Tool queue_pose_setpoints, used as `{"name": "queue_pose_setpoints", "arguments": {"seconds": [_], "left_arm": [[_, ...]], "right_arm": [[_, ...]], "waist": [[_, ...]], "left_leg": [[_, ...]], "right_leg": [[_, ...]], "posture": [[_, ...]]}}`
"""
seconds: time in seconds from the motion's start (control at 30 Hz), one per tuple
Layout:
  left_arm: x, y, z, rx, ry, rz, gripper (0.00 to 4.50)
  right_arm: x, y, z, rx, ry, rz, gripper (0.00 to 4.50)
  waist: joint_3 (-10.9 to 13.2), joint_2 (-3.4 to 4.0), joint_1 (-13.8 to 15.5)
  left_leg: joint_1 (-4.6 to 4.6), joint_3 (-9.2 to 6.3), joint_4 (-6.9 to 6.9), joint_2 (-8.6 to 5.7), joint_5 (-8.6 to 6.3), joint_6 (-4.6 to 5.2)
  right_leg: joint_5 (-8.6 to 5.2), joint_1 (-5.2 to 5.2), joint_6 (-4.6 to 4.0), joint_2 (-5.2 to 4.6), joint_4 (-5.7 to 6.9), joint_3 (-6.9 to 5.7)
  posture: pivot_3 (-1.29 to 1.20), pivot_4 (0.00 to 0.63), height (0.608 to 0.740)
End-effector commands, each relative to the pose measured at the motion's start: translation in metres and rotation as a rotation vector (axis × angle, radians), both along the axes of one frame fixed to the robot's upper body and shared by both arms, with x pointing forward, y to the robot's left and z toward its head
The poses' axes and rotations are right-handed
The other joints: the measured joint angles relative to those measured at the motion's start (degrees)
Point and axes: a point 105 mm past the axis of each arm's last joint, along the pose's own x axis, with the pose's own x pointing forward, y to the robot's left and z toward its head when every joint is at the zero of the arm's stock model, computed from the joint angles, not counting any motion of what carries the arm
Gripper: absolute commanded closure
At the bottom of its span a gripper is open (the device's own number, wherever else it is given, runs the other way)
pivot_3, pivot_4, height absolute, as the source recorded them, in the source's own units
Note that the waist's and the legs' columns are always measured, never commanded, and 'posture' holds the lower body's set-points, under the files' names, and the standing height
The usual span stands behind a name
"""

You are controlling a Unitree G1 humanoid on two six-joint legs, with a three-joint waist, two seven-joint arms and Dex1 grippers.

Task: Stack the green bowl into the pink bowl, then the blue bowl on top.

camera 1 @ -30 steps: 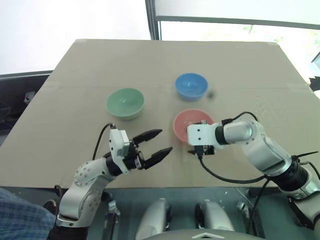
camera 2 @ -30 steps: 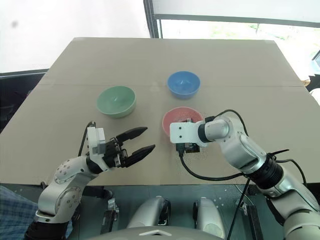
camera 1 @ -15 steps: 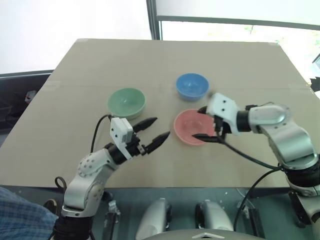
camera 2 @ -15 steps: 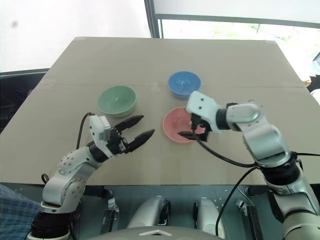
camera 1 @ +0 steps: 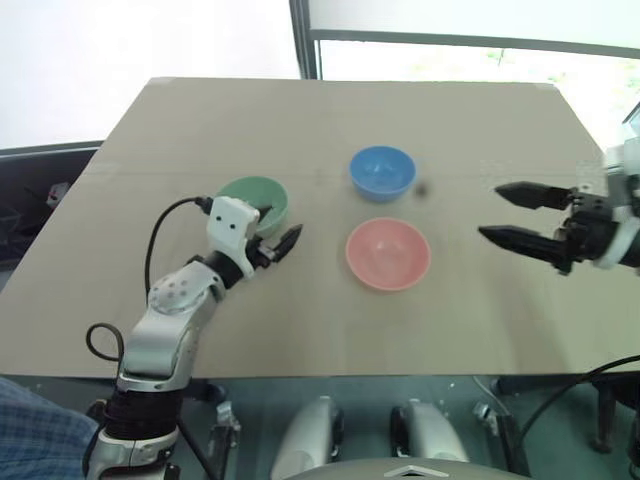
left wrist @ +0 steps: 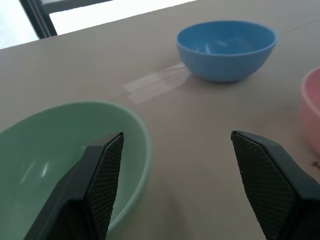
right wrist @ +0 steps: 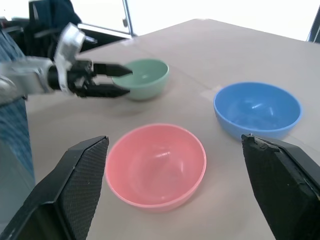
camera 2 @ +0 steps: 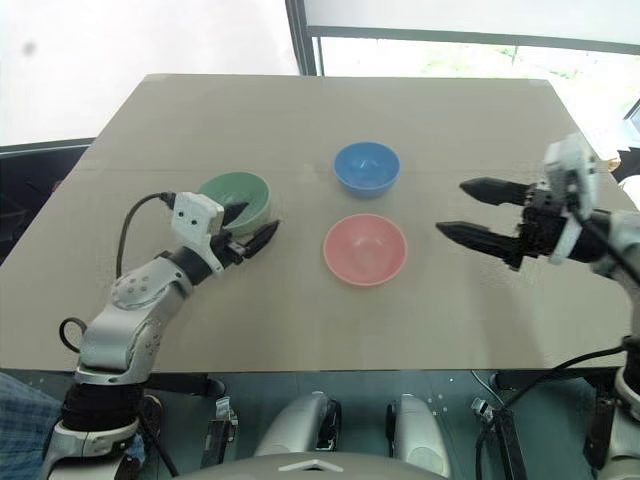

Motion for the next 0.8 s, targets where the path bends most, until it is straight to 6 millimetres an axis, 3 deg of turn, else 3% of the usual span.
{"name": "queue_pose_setpoints", "arguments": {"seconds": [0.03, 0.2, 0.6, 0.7, 0.8], "left_arm": [[0.010, 0.024, 0.002, 0.081, -0.012, 0.112, 0.85], [0.017, 0.035, -0.006, 0.160, 0.018, 0.146, 0.85], [0.027, 0.030, -0.013, 0.263, 0.055, 0.089, 0.85], [0.028, 0.030, -0.014, 0.294, 0.062, 0.073, 1.56], [0.028, 0.030, -0.015, 0.301, 0.067, 0.066, 2.93]], "right_arm": [[-0.015, -0.007, 0.016, 0.031, -0.062, -0.006, 0.04], [-0.025, -0.012, 0.013, 0.025, -0.075, -0.015, 0.04], [-0.023, -0.009, 0.006, 0.004, -0.089, -0.033, 0.04], [-0.022, -0.008, 0.005, 0.001, -0.090, -0.035, 0.00], [-0.021, -0.008, 0.005, 0.000, -0.092, -0.037, 0.00]], "waist": [[0.0, 0.00, 0.0], [0.0, -0.01, 0.0], [0.0, -0.02, 0.0], [0.0, -0.02, 0.0], [0.0, -0.02, 0.0]], "left_leg": [[0.00, 0.00, 0.00, 0.00, 0.00, 0.00], [-0.01, 0.00, 0.01, 0.00, -0.01, 0.01], [-0.01, 0.00, 0.01, 0.01, -0.01, 0.01], [-0.02, 0.01, 0.01, 0.01, -0.01, 0.01], [-0.03, 0.01, 0.01, 0.01, -0.01, 0.01]], "right_leg": [[0.00, 0.00, 0.00, 0.00, 0.00, 0.00], [0.00, 0.01, 0.00, -0.02, 0.00, 0.00], [0.00, 0.00, 0.00, -0.04, 0.00, 0.00], [0.00, 0.00, 0.00, -0.05, 0.00, 0.01], [0.00, -0.01, 0.00, -0.05, -0.01, 0.01]], "posture": [[0.00, 0.150, 0.740], [0.00, 0.150, 0.740], [0.00, 0.150, 0.740], [0.00, 0.150, 0.740], [0.00, 0.150, 0.740]]}}
